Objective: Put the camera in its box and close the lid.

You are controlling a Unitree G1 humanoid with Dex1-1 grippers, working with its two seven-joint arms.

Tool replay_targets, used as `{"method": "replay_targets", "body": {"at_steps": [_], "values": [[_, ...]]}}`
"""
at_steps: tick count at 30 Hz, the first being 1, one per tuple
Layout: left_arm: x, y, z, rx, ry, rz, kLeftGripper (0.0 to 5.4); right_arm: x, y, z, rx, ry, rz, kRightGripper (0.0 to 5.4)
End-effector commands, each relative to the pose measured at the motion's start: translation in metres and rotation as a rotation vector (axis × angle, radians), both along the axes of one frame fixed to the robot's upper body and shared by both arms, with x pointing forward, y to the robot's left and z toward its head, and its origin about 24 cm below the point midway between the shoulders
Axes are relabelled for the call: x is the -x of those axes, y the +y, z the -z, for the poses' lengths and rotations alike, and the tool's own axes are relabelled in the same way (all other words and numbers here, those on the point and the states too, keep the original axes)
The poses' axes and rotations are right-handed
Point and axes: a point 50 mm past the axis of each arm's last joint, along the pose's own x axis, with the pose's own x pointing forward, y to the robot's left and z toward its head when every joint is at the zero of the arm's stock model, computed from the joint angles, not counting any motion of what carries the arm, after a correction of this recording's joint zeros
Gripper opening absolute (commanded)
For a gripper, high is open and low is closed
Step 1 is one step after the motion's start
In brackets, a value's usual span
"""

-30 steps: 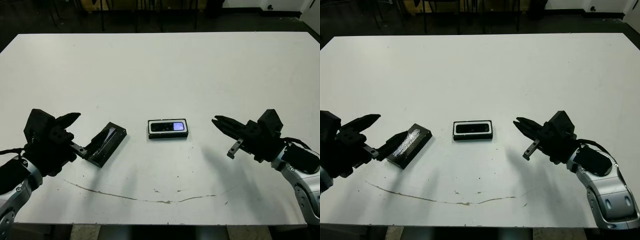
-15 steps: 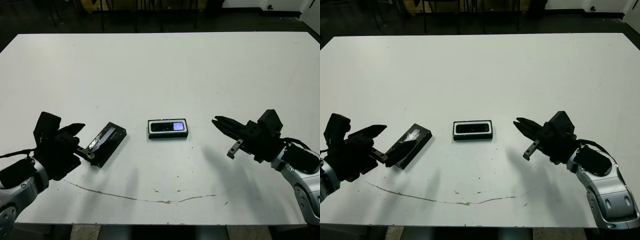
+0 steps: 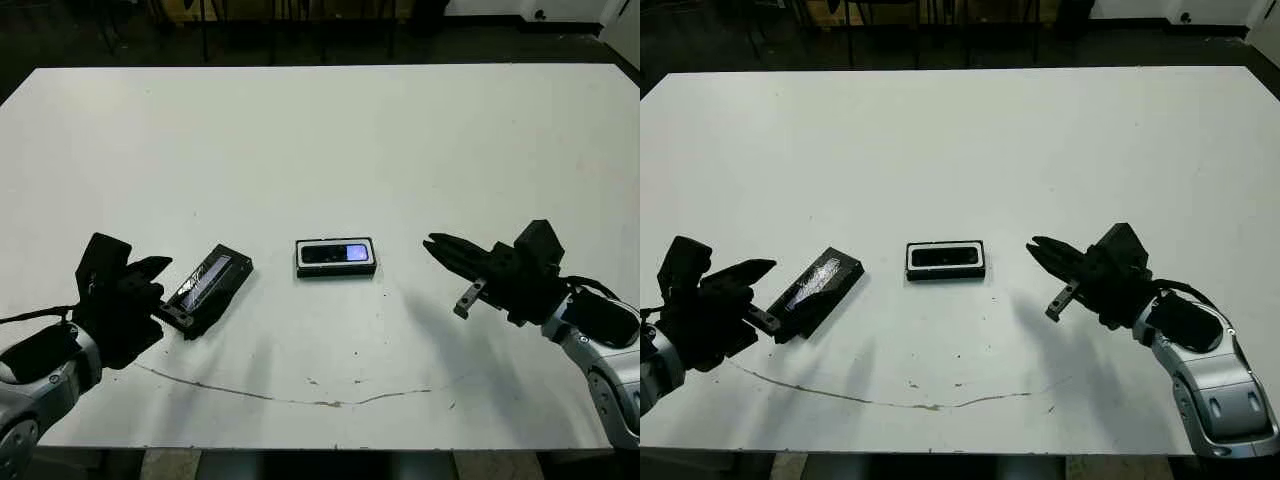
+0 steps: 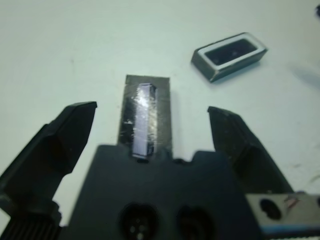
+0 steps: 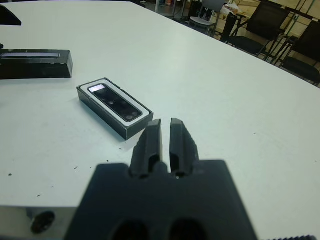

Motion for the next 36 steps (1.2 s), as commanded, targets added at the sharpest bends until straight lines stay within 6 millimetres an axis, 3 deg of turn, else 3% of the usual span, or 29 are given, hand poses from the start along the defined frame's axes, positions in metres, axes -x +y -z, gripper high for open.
{"method": "replay_targets", "body": {"at_steps": [1,8,16,36], "values": [[0.002,0.003,0.008,-0.055,0.014,0.02,5.39,0.002,-0.002,0.004,0.02,0.024,-0.001,0.0],[0.002,0.002,0.017,-0.07,0.019,0.073,5.39,0.002,-0.002,0.005,0.014,0.026,-0.004,0.0],[0.005,0.001,0.024,0.047,0.113,0.079,5.39,0.002,-0.003,0.005,0.007,0.027,-0.002,0.0],[0.006,0.006,0.043,0.007,0.073,-0.08,5.39,0.003,-0.004,0.008,0.006,0.015,-0.015,0.0]]}}
